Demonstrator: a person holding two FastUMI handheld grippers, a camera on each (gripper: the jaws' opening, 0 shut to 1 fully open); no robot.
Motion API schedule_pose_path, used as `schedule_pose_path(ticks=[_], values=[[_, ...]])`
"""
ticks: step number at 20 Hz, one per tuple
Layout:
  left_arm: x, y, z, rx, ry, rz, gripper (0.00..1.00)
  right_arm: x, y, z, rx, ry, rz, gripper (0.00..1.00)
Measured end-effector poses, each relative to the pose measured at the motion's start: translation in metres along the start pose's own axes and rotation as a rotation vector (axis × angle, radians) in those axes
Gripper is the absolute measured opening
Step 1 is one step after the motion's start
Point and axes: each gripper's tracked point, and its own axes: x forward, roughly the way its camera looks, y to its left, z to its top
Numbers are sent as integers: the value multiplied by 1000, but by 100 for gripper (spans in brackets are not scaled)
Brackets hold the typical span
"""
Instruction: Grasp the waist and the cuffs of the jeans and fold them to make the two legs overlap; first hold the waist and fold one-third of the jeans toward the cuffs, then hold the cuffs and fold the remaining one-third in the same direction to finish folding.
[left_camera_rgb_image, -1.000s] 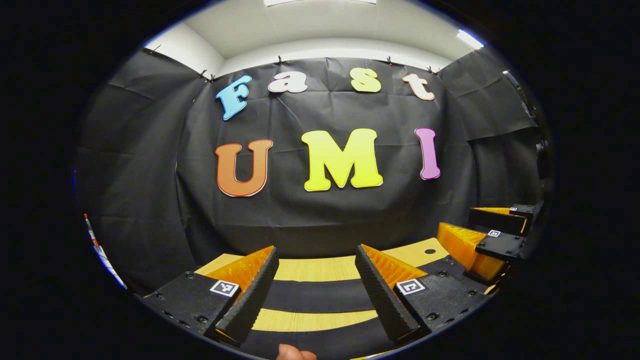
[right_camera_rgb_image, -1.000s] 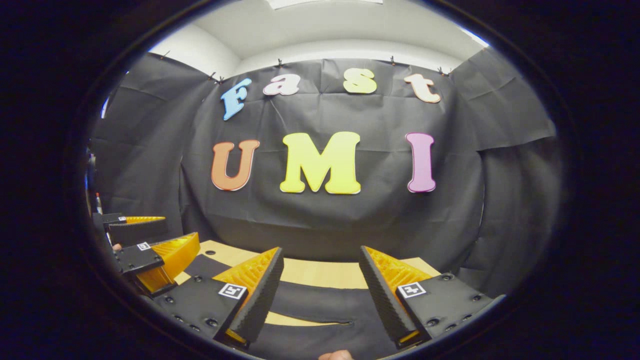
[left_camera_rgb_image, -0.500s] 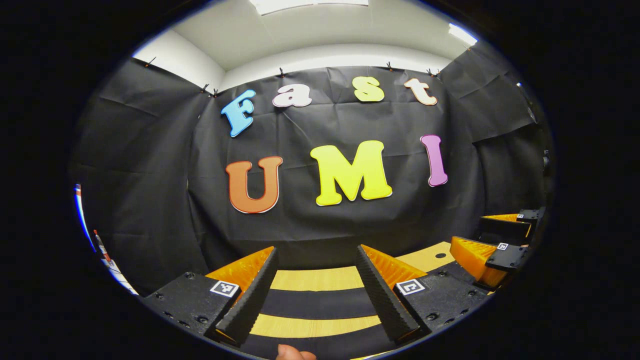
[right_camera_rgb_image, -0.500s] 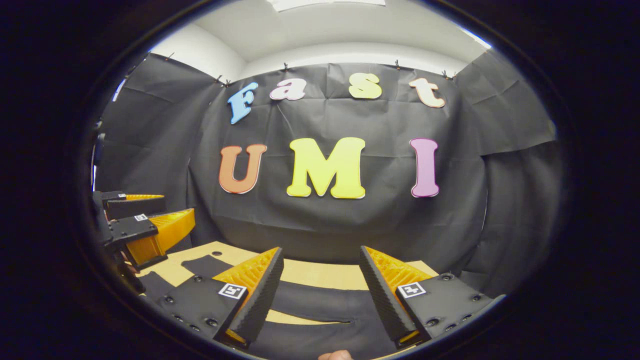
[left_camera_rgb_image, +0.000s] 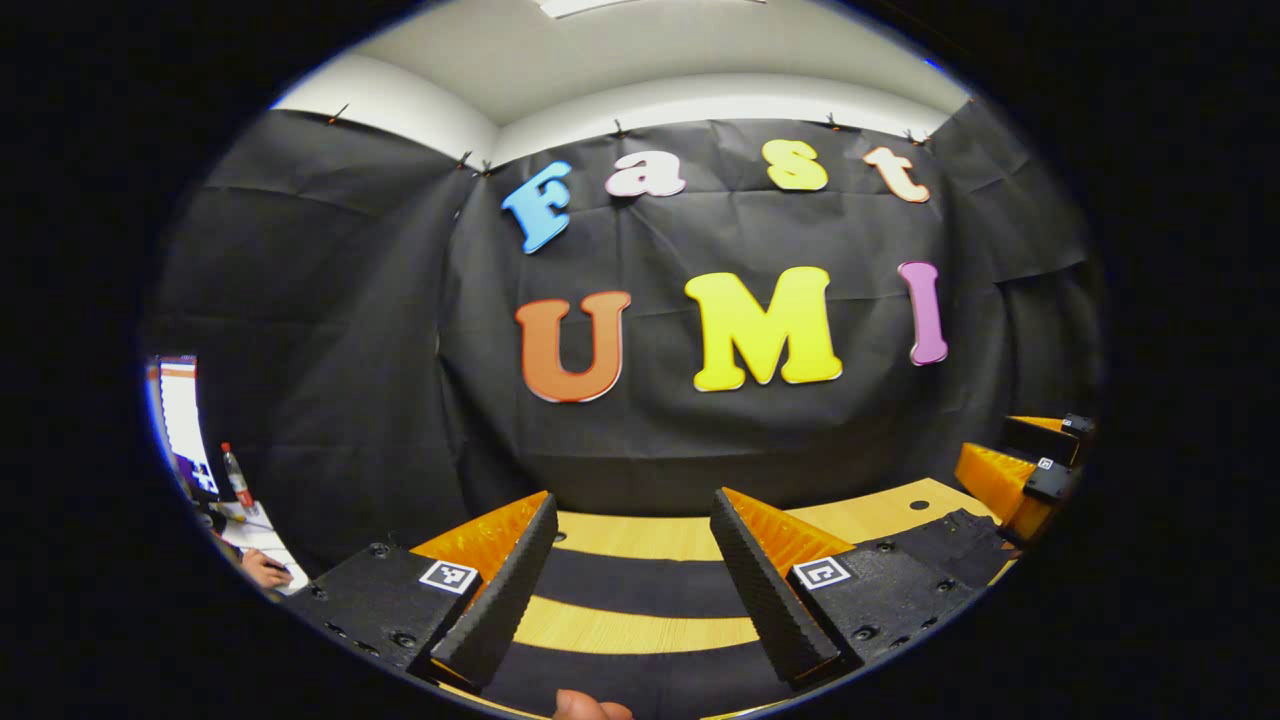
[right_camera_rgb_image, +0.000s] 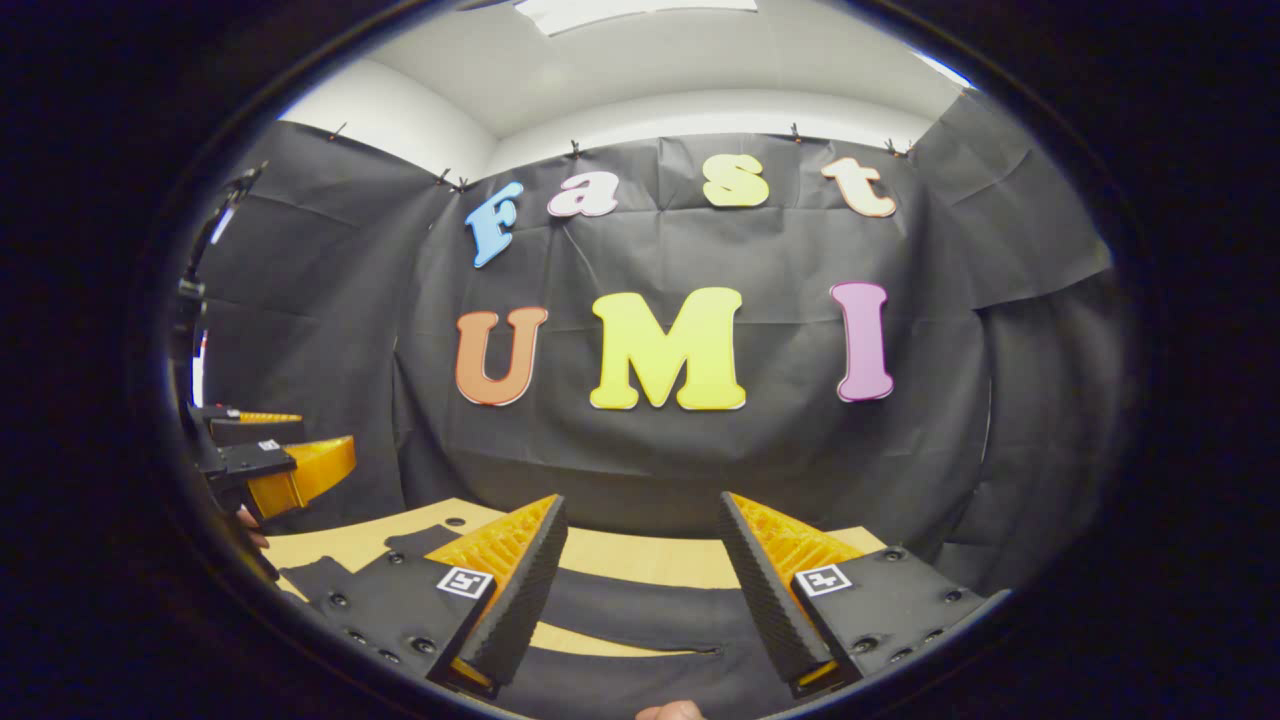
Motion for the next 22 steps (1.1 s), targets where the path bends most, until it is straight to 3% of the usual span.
schedule_pose_path(ticks=[2,3,7,12,15,20,22], values=[[-8,23,-33,-46,76,64,94,1,-1,-5,-8,10,12,91],[-11,36,-50,-72,122,94,99,2,-1,-8,-13,17,14,91],[-24,92,-115,-225,278,217,100,7,-6,-26,-25,52,8,92],[-52,151,-206,-543,523,364,99,17,-21,-31,-50,69,-27,91],[-66,177,-233,-735,587,454,99,22,-33,-31,-65,77,-59,91],[-71,180,-275,-1047,704,509,99,19,-61,-32,-94,88,-115,91],[-67,186,-279,-1125,703,538,99,17,-76,-33,-98,96,-145,91]])
